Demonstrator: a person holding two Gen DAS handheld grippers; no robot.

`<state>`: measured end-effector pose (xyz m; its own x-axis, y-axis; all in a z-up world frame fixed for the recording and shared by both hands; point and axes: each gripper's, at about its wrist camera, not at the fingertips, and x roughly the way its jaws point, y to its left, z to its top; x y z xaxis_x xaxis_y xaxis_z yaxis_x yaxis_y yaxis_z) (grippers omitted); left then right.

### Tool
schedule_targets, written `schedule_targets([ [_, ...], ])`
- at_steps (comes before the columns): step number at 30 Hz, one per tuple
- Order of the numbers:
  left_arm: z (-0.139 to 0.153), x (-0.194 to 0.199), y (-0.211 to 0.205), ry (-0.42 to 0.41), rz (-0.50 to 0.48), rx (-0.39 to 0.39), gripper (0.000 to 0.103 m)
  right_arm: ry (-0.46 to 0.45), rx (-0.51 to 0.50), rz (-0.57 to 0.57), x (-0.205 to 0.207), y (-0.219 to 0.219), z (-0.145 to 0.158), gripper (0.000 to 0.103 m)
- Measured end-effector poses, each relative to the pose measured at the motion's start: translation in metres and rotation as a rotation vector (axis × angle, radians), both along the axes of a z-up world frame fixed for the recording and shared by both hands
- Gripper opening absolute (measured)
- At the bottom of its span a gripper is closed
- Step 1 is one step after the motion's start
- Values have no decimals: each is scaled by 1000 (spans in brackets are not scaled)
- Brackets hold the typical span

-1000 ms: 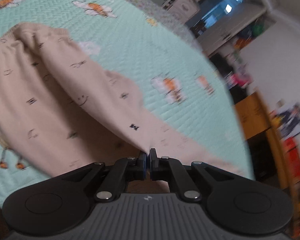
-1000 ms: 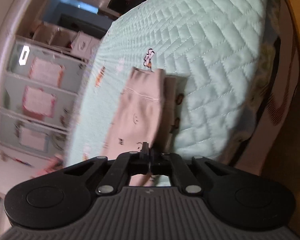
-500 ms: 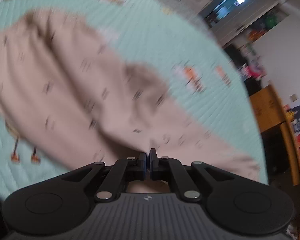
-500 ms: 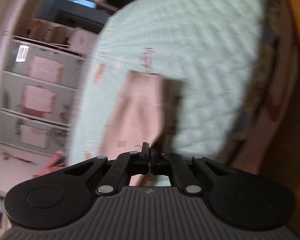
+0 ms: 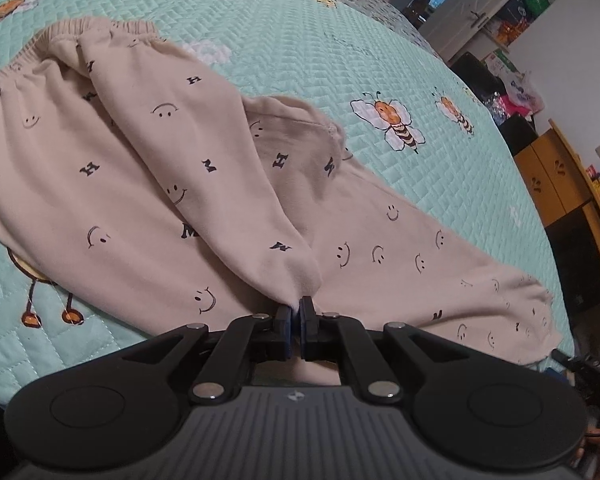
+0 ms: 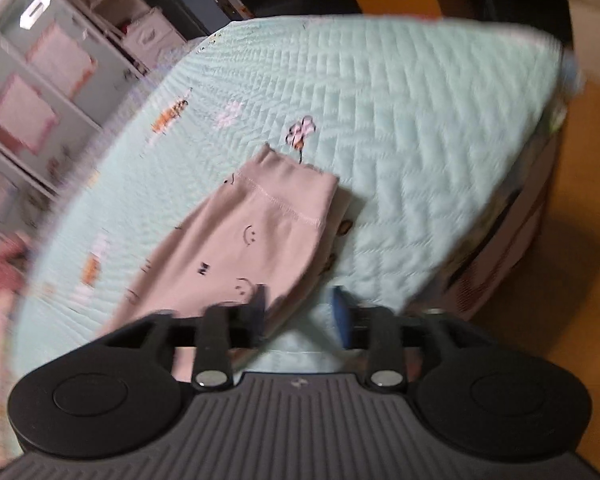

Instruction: Fold clothes

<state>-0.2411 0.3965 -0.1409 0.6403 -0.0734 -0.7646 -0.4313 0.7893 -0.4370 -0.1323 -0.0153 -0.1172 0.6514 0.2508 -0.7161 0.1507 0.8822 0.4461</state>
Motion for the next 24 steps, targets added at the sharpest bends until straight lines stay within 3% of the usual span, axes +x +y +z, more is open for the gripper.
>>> schedule_targets([
  [4,2,0,-2,15,-8,11,3,-25,-128,44,-12,7,16,50],
  [11,5,-10,2,38,-7,-26,8,-58,-303,132,-13,55,51,64],
  [13,5,-15,5,41,-11,-36,13,-63,-331,156,-13,71,59,69],
  [20,12,-36,19,30,-20,-32,18,-113,-386,297,-11,140,82,69],
  [24,17,-50,36,14,10,-10,29,-119,-387,441,-8,200,79,69],
])
